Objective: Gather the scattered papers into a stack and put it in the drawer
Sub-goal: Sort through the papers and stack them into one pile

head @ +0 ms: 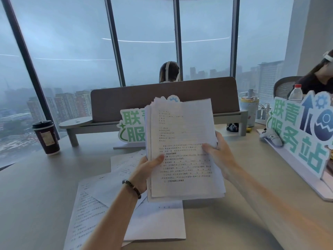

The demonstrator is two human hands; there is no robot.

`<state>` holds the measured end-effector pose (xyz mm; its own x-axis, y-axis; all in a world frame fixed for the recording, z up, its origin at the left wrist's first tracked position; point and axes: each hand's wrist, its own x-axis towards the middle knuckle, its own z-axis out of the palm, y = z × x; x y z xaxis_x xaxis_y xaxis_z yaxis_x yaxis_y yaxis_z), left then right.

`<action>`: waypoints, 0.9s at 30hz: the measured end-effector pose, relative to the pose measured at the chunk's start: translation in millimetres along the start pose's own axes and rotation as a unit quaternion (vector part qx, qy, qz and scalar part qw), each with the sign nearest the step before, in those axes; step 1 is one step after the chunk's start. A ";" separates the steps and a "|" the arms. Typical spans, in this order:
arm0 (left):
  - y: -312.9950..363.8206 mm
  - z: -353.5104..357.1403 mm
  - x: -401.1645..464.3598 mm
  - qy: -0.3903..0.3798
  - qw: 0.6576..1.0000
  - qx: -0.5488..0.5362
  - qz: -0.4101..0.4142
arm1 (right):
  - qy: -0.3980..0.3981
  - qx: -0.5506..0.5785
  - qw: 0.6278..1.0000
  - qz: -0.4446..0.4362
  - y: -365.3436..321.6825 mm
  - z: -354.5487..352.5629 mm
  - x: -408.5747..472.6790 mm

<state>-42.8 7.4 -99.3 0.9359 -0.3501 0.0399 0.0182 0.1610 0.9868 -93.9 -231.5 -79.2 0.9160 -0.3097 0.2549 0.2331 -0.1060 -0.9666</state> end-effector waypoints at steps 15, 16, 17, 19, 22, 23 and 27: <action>-3.0 18.3 -10.4 0.060 0.994 0.004 0.091 | 0.020 -0.056 0.991 -0.116 12.8 15.9 -14.5; -3.5 18.8 -11.3 0.057 0.994 0.005 0.094 | 0.017 -0.061 0.991 -0.117 15.2 16.6 -15.1; -3.6 19.4 -12.1 0.054 0.994 0.007 0.096 | 0.012 -0.065 0.991 -0.118 17.3 16.6 -15.3; -2.6 19.8 -13.2 0.047 0.994 0.005 0.096 | 0.005 -0.073 0.990 -0.119 17.1 16.5 -15.0; 1.4 18.0 -14.6 0.034 0.996 -0.006 0.088 | 0.012 -0.082 0.988 -0.127 6.5 16.8 -11.5; 2.5 17.3 -15.0 0.029 0.996 -0.009 0.086 | 0.021 -0.085 0.987 -0.136 -0.1 16.4 -10.0; 2.5 15.8 -15.9 0.023 0.996 -0.003 0.090 | 0.032 -0.107 0.980 -0.165 -22.8 16.3 -6.9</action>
<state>-63.2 -1.2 -95.0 0.9395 -0.2720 0.2085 -0.1491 0.2234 0.9633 -100.1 -211.6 -59.3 0.7781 -0.2824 0.5611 0.4343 -0.4035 -0.8054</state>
